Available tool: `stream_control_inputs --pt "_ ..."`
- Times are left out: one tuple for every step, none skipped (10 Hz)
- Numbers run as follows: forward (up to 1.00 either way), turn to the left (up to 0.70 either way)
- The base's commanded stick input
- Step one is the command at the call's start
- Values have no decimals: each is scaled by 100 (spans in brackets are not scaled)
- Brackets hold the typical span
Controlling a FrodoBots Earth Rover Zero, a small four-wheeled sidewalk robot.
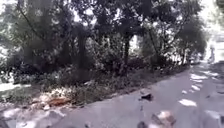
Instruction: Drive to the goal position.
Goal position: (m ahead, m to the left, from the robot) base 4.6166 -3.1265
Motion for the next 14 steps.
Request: stream_control_inputs --pt "0 -50" --pt "0 -50" --pt "0 -50" --pt "0 -50" --pt "0 -50" --pt "0 -50" --pt "0 -50" --pt "0 -50" --pt "0 -50" --pt "0 -50" --pt "0 -50" --pt "0 -50" --pt "0 -48" --pt "0 -10"
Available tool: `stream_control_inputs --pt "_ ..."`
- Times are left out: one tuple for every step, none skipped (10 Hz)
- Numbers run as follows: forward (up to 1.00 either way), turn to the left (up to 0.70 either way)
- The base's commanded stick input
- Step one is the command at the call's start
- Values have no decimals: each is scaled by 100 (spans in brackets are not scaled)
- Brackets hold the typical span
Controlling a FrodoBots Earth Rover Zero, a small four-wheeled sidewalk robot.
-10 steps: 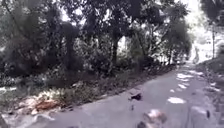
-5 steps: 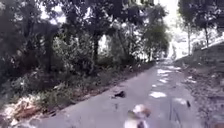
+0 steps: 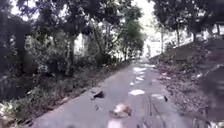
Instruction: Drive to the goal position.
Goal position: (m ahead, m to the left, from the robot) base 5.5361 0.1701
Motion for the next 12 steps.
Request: stream_control_inputs --pt "0 11" --pt "0 0" --pt "0 0" --pt "0 1" --pt "0 6" --pt "0 16" --pt "0 1" --pt "0 0" --pt "0 7" --pt "0 4" --pt "0 27" --pt "7 21"
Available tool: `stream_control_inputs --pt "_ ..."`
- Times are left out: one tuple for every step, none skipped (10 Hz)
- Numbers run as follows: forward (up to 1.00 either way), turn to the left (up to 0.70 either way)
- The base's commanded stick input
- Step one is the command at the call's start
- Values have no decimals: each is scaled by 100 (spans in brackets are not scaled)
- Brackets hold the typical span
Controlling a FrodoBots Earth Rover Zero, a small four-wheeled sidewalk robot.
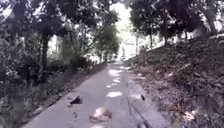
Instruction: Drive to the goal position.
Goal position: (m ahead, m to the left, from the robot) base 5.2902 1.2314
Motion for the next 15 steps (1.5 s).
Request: stream_control_inputs --pt "48 17" --pt "50 17" --pt "50 20" --pt "50 20" --pt "50 10" --pt "50 5" --pt "50 1" --pt "50 0" --pt "50 0" --pt "50 0" --pt "50 8" --pt "50 17" --pt "50 13" --pt "50 4" --pt "50 8"
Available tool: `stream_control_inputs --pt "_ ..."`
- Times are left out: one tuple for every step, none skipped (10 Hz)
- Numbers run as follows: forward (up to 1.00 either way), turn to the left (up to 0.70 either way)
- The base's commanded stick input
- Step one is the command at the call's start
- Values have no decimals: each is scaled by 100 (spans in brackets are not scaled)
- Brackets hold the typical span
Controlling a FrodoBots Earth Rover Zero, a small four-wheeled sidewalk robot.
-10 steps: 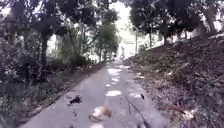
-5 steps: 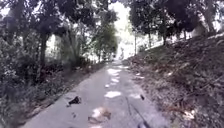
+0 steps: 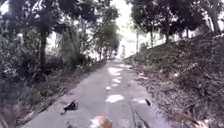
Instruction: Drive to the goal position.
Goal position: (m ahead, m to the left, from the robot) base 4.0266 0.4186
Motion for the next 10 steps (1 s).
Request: stream_control_inputs --pt "50 8" --pt "50 7" --pt "50 10" --pt "50 11" --pt "50 12" --pt "50 5" --pt "50 0" --pt "50 0" --pt "50 13" --pt "50 20"
